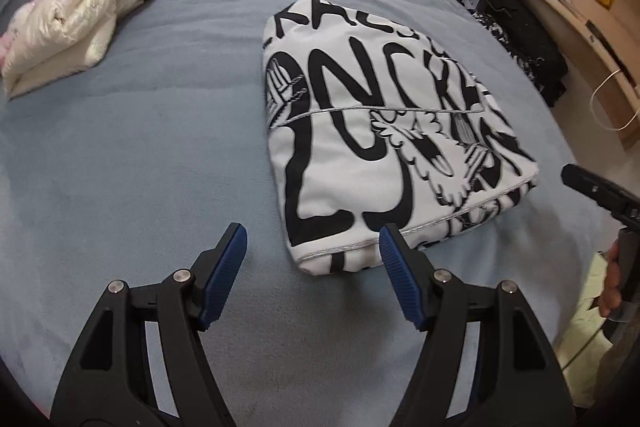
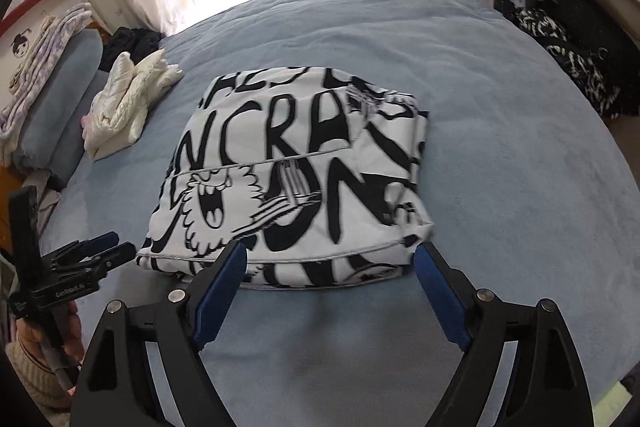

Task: Fold large clothes
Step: 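Grasp the folded jacket bundle with both tools and lift it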

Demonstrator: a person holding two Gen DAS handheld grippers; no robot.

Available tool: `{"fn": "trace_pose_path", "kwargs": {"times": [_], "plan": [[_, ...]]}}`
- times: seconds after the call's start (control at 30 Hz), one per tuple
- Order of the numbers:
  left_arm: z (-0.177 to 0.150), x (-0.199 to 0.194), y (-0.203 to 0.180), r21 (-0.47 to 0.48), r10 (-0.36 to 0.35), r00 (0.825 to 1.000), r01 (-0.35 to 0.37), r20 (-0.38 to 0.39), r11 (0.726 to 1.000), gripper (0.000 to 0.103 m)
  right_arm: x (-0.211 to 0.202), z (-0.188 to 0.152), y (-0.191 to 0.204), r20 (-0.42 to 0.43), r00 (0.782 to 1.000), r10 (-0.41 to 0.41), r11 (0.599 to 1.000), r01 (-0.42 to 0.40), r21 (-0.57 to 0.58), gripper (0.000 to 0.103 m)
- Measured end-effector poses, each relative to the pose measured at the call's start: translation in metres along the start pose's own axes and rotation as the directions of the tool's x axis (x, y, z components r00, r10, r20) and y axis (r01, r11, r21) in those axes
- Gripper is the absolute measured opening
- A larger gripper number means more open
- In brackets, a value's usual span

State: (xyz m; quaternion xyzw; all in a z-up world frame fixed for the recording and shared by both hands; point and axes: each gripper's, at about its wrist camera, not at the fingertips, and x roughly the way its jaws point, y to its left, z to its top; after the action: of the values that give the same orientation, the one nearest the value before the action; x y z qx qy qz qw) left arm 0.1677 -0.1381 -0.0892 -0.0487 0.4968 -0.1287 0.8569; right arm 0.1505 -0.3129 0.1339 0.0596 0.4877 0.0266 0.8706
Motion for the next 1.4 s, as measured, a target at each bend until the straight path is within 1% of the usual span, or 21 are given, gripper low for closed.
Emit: {"fn": "trace_pose_path", "kwargs": {"times": [0.03, 0.1, 0.17, 0.27, 0.4, 0.47, 0.53, 0.63, 0.73, 0.87, 0.9, 0.97, 1.1, 1.13, 1.17, 1.23, 1.27, 1.3, 1.33, 1.37, 1.4], "plan": [[0.001, 0.000, 0.001, -0.014, -0.026, 1.000, 0.026, -0.010, 1.000, 0.066, 0.001, 0.000, -0.005, -0.005, 1.000, -0.003, 1.000, 0.003, 0.010, 0.087], [0.005, 0.002, 0.005, -0.035, -0.055, 0.998, 0.054, -0.024, 0.998, 0.066, 0.005, 0.001, -0.016, -0.021, 1.000, -0.007, 1.000, 0.008, 0.029, 0.087], [0.009, 0.006, 0.009, -0.051, -0.069, 0.997, 0.068, -0.034, 0.996, 0.066, 0.012, 0.001, -0.024, -0.039, 0.999, -0.011, 0.999, 0.013, 0.051, 0.087], [0.014, 0.015, 0.014, -0.068, -0.077, 0.996, 0.073, -0.051, 0.995, 0.067, 0.022, 0.001, -0.041, -0.071, 0.997, 0.018, 0.996, -0.011, 0.094, 0.088], [0.019, 0.031, 0.020, -0.124, -0.129, 0.988, 0.118, -0.083, 0.985, 0.067, 0.036, 0.001, -0.056, -0.088, 0.994, 0.059, 0.988, -0.046, 0.145, 0.090], [0.023, 0.040, 0.024, -0.155, -0.158, 0.983, 0.143, -0.095, 0.978, 0.067, 0.045, 0.004, -0.061, -0.096, 0.991, 0.090, 0.982, -0.072, 0.174, 0.092], [0.026, 0.047, 0.027, -0.179, -0.185, 0.978, 0.165, -0.099, 0.970, 0.067, 0.055, 0.007, -0.063, -0.104, 0.988, 0.110, 0.976, -0.088, 0.198, 0.092], [0.032, 0.059, 0.033, -0.221, -0.235, 0.967, 0.209, -0.096, 0.952, 0.067, 0.073, 0.014, -0.074, -0.119, 0.981, 0.154, 0.962, -0.121, 0.246, 0.092], [0.037, 0.072, 0.038, -0.266, -0.266, 0.959, 0.233, -0.095, 0.935, 0.069, 0.089, 0.021, -0.082, -0.125, 0.974, 0.188, 0.948, -0.146, 0.283, 0.092], [0.042, 0.089, 0.043, -0.312, -0.306, 0.948, 0.266, -0.088, 0.912, 0.077, 0.114, 0.031, -0.091, -0.146, 0.952, 0.268, 0.919, -0.208, 0.334, 0.092], [0.044, 0.094, 0.044, -0.325, -0.323, 0.942, 0.281, -0.085, 0.903, 0.079, 0.122, 0.034, -0.094, -0.149, 0.940, 0.306, 0.906, -0.240, 0.348, 0.092], [0.046, 0.103, 0.047, -0.347, -0.349, 0.934, 0.302, -0.079, 0.888, 0.081, 0.134, 0.037, -0.095, -0.143, 0.925, 0.352, 0.888, -0.282, 0.364, 0.092], [0.050, 0.120, 0.048, -0.368, -0.385, 0.920, 0.334, -0.074, 0.868, 0.084, 0.165, 0.048, -0.092, -0.113, 0.872, 0.477, 0.824, -0.399, 0.401, 0.092], [0.052, 0.125, 0.048, -0.375, -0.400, 0.914, 0.347, -0.070, 0.860, 0.085, 0.169, 0.050, -0.089, -0.109, 0.869, 0.483, 0.822, -0.407, 0.399, 0.093], [0.054, 0.130, 0.047, -0.379, -0.411, 0.909, 0.359, -0.066, 0.853, 0.086, 0.176, 0.055, -0.084, -0.105, 0.874, 0.474, 0.830, -0.403, 0.385, 0.093], [0.057, 0.138, 0.044, -0.378, -0.420, 0.906, 0.369, -0.058, 0.849, 0.090, 0.185, 0.061, -0.078, -0.095, 0.878, 0.469, 0.837, -0.408, 0.365, 0.094], [0.059, 0.142, 0.041, -0.372, -0.422, 0.905, 0.375, -0.052, 0.849, 0.093, 0.189, 0.064, -0.075, -0.090, 0.881, 0.464, 0.842, -0.408, 0.354, 0.094], [0.060, 0.146, 0.038, -0.365, -0.424, 0.904, 0.378, -0.051, 0.851, 0.098, 0.192, 0.068, -0.073, -0.087, 0.882, 0.462, 0.846, -0.410, 0.341, 0.094], [0.062, 0.150, 0.034, -0.355, -0.423, 0.905, 0.378, -0.055, 0.855, 0.099, 0.194, 0.070, -0.073, -0.084, 0.881, 0.465, 0.847, -0.415, 0.333, 0.094], [0.064, 0.154, 0.027, -0.332, -0.411, 0.909, 0.369, -0.065, 0.868, 0.102, 0.194, 0.071, -0.073, -0.083, 0.881, 0.467, 0.847, -0.418, 0.327, 0.094], [0.067, 0.156, 0.021, -0.310, -0.392, 0.917, 0.352, -0.075, 0.883, 0.102, 0.195, 0.072, -0.073, -0.083, 0.881, 0.466, 0.850, -0.420, 0.318, 0.094]]}}
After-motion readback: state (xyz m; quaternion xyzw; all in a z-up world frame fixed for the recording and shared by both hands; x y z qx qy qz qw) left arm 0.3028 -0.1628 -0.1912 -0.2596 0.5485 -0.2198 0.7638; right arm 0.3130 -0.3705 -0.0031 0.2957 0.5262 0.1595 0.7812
